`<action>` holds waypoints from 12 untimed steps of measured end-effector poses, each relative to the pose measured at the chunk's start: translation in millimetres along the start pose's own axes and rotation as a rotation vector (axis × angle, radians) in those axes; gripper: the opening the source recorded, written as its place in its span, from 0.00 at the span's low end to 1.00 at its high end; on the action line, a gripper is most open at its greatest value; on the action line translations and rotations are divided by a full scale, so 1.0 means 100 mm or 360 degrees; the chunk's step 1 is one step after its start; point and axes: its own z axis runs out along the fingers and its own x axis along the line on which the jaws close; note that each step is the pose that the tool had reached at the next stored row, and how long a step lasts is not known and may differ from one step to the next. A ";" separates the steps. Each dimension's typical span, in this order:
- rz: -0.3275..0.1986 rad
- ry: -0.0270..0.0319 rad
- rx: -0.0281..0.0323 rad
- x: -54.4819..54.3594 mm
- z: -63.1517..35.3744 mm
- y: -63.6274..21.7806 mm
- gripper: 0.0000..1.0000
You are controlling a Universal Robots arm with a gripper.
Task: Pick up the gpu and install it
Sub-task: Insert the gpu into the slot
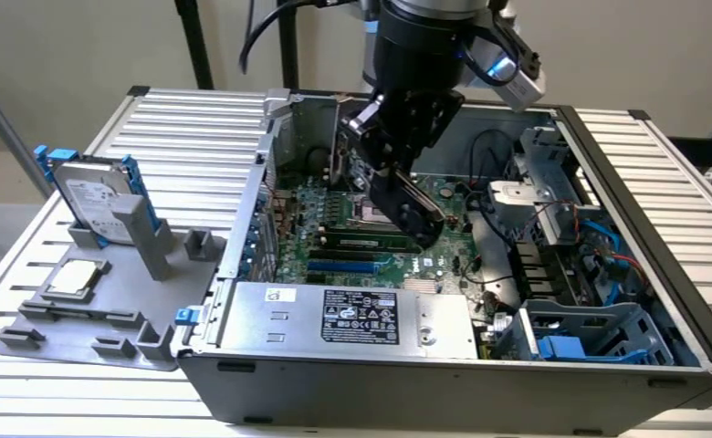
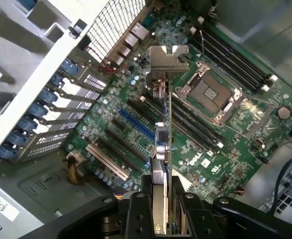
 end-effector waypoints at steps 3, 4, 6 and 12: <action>-0.0086 0.00024 0.00042 0.00 0.037 -0.001 0.27; -0.0115 0.00031 0.00056 0.00 0.050 -0.002 0.27; -0.0172 0.00044 0.00085 0.00 0.077 -0.003 0.27; -0.0347 0.00084 0.00174 -0.01 0.143 -0.005 0.27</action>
